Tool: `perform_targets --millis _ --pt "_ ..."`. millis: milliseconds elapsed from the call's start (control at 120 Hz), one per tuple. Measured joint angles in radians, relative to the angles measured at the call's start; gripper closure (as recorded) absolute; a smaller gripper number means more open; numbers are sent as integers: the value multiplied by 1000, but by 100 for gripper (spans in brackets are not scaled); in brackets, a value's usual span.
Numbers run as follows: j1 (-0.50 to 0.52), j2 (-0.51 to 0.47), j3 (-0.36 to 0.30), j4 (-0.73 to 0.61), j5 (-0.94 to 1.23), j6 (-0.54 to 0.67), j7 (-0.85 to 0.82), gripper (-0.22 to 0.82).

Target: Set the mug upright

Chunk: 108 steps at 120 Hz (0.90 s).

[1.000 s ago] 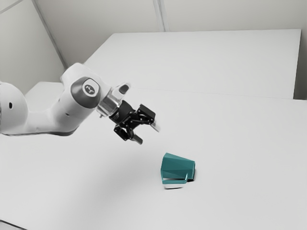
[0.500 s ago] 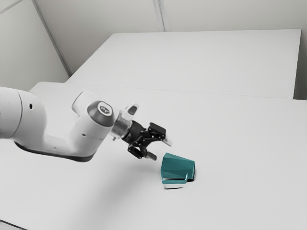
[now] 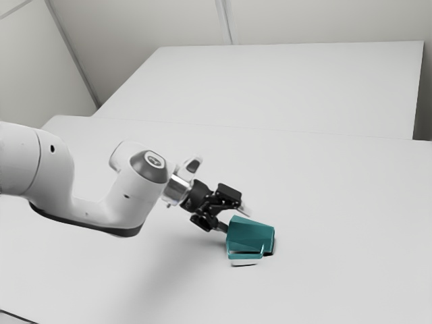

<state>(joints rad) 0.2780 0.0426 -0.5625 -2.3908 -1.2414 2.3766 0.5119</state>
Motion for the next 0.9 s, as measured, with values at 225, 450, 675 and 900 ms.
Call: perform_targets --millis 225,450,675,900 --pt "2 24 -21 4 -61 -1 77 28" --pt "2 20 -27 4 -73 -6 141 60" --pt "2 9 -30 12 -71 -9 199 73" --pt "9 -42 -48 35 -25 -8 220 76"
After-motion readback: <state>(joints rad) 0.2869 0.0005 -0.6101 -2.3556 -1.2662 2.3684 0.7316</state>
